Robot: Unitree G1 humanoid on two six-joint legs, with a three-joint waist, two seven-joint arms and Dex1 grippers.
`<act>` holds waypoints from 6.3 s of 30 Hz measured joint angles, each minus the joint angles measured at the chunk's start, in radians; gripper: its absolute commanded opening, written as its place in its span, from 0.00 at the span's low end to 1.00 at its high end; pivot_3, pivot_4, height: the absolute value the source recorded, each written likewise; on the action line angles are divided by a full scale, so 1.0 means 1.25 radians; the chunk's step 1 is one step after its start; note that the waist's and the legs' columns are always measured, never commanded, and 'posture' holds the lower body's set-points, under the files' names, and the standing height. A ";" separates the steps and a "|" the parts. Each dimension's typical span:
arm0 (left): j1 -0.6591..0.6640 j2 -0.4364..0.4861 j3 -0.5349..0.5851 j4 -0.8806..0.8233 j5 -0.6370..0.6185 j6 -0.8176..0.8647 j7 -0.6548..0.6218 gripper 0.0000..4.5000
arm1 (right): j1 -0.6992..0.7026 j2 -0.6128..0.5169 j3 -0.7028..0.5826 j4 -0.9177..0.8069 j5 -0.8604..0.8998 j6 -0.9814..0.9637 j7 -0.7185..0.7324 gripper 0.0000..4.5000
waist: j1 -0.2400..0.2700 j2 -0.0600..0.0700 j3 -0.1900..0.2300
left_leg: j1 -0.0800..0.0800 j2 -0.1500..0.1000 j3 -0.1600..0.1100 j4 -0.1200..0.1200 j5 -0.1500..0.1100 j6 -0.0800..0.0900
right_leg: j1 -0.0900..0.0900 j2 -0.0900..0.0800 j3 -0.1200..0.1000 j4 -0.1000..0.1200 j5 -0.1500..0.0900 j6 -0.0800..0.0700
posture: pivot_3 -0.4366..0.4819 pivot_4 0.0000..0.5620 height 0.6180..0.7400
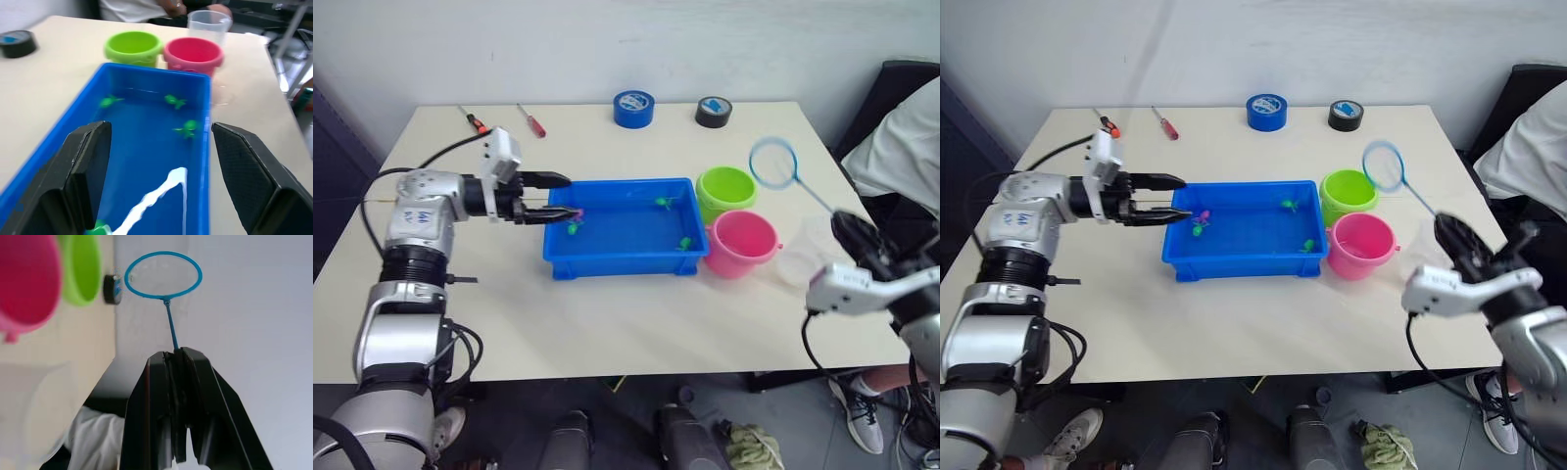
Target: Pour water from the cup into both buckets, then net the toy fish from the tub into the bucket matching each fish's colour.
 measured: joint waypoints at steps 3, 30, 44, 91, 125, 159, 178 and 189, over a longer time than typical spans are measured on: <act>0.029 0.056 0.030 0.012 0.005 -0.004 0.030 0.80 | -0.140 0.053 0.100 -0.019 0.098 0.147 0.109 0.00 | -0.004 0.000 0.000 | 0.002 0.004 -0.001 0.000 -0.001 -0.001 | 0.002 0.003 0.000 -0.002 0.001 -0.001 | 0.48 0.27 0.95; 0.360 0.140 0.179 -0.310 -0.074 0.156 0.187 0.80 | -0.691 0.340 0.612 0.435 0.295 0.721 0.199 0.00 | -0.001 -0.001 -0.001 | -0.005 0.001 -0.002 -0.002 -0.001 -0.001 | -0.006 -0.009 -0.003 -0.002 0.001 -0.002 | 0.48 0.27 0.95; 0.380 0.141 0.177 -0.344 -0.077 0.170 0.226 0.80 | -0.703 0.408 0.656 0.528 0.276 0.655 0.153 0.00 | -0.012 -0.001 -0.001 | -0.006 0.002 0.002 -0.002 -0.001 -0.001 | -0.012 -0.009 -0.003 0.003 0.001 -0.002 | 0.48 0.27 0.95; 0.338 0.115 0.099 -0.418 -0.115 0.212 0.149 0.80 | -0.614 0.350 0.414 0.255 0.550 0.924 0.206 0.00 | -0.014 -0.001 -0.001 | -0.012 0.001 0.000 -0.008 -0.001 -0.001 | -0.014 -0.011 -0.005 -0.006 0.001 -0.002 | 0.48 0.27 0.95; 0.183 0.028 -0.005 -0.309 -0.077 0.162 0.039 0.80 | -0.038 -0.140 -0.059 0.048 0.626 0.658 0.259 0.00 | 0.021 -0.001 -0.001 | -0.014 0.000 0.001 -0.001 -0.002 0.003 | -0.012 -0.006 -0.004 -0.007 0.002 0.000 | 0.48 0.27 0.95; 0.180 0.018 -0.004 -0.293 -0.075 0.154 0.054 0.80 | 0.227 -0.144 -0.100 0.148 -0.034 -0.125 -0.082 0.00 | 0.021 -0.001 -0.001 | -0.013 -0.001 0.002 0.001 -0.001 0.003 | -0.011 -0.006 -0.004 -0.005 0.002 0.001 | 0.48 0.27 0.95; 0.236 0.047 0.052 -0.298 -0.077 0.153 0.103 0.80 | -0.312 -0.089 0.278 0.227 0.208 0.033 0.218 0.00 | 0.012 -0.001 -0.001 | -0.001 0.000 0.001 -0.001 -0.001 0.003 | 0.001 -0.007 -0.004 -0.007 0.002 0.001 | 0.48 0.27 0.95; 0.339 0.065 0.102 -0.448 -0.111 0.223 0.158 0.80 | -0.446 -0.094 0.419 0.450 0.071 -0.144 0.181 0.00 | 0.019 -0.001 -0.001 | -0.001 0.000 0.002 -0.001 -0.002 0.003 | 0.000 -0.009 -0.005 -0.007 0.002 0.001 | 0.48 0.27 0.95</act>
